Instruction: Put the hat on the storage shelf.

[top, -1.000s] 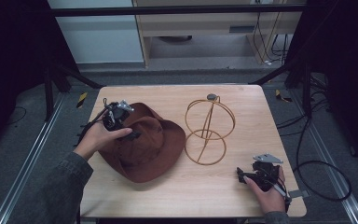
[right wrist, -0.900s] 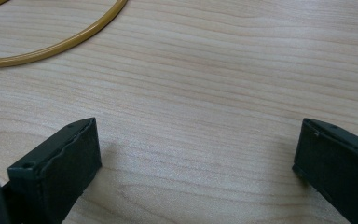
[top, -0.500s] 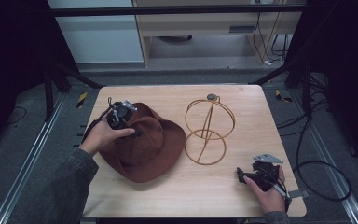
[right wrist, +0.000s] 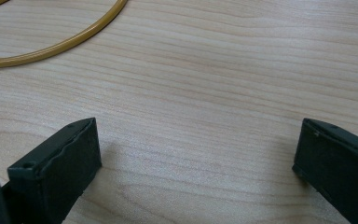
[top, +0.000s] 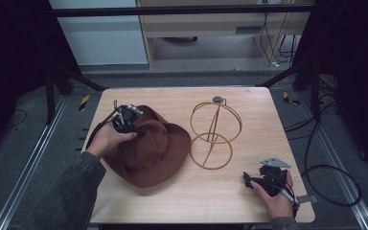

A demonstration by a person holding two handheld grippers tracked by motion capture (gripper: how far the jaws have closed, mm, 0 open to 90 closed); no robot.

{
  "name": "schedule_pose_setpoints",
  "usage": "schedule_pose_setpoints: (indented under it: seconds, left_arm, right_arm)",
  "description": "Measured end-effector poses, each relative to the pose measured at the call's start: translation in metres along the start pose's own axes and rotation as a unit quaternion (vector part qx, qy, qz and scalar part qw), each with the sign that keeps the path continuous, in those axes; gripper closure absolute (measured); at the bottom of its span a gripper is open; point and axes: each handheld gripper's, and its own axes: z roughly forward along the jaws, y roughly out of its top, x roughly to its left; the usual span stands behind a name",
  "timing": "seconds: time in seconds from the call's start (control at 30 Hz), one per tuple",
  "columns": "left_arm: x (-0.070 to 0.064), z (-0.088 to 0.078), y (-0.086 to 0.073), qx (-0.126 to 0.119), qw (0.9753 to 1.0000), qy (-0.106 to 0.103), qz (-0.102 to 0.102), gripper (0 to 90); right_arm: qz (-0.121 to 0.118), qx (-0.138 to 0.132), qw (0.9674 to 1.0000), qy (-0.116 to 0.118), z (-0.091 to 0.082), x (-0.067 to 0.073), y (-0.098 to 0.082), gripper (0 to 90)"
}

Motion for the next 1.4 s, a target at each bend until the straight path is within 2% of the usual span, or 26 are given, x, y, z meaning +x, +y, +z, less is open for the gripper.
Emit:
schedule_pose_setpoints:
  seconds: [0.07,0.13,0.43,0.53,0.67,0.83,1.07,1.2,1.27,1.4]
  left_arm:
    - [0.001,-0.001,0.000,-0.006,1.0000,-0.005,-0.004,83.5]
    - [0.002,-0.001,-0.002,-0.007,0.9999,-0.011,-0.007,86.1]
    - [0.002,-0.009,-0.005,-0.011,0.9998,-0.013,-0.009,88.6]
    - [-0.001,-0.019,-0.007,-0.021,0.9997,-0.011,-0.005,88.7]
    - [-0.008,-0.041,-0.011,-0.039,0.9992,0.000,0.011,88.6]
    - [-0.011,-0.063,-0.017,-0.058,0.9981,0.007,0.018,88.6]
    - [-0.019,-0.081,-0.025,-0.069,0.9971,0.005,0.031,88.6]
    - [-0.024,-0.097,-0.031,-0.089,0.9953,0.006,0.036,88.6]
    - [-0.027,-0.105,-0.034,-0.092,0.9948,0.007,0.044,88.7]
    - [-0.030,-0.113,-0.037,-0.101,0.9938,0.008,0.046,88.6]
  right_arm:
    - [0.000,0.000,1.0000,0.000,0.000,0.000,0.000,0.6]
    - [0.000,0.000,1.0000,0.000,0.000,0.000,0.000,0.6]
    - [0.000,0.000,1.0000,0.000,0.000,0.000,0.000,0.6]
    - [0.000,0.000,1.0000,0.000,0.000,0.000,0.000,0.6]
    - [0.000,0.000,1.0000,0.000,0.000,0.000,0.000,0.6]
    - [0.000,0.000,1.0000,0.000,0.000,0.000,0.000,0.6]
    - [0.000,0.000,1.0000,0.000,0.000,0.000,0.000,0.6]
    - [0.000,0.000,1.0000,0.000,0.000,0.000,0.000,0.6]
    - [0.000,0.000,1.0000,0.000,0.000,0.000,0.000,0.6]
    - [0.000,0.000,1.0000,0.000,0.000,0.000,0.000,0.6]
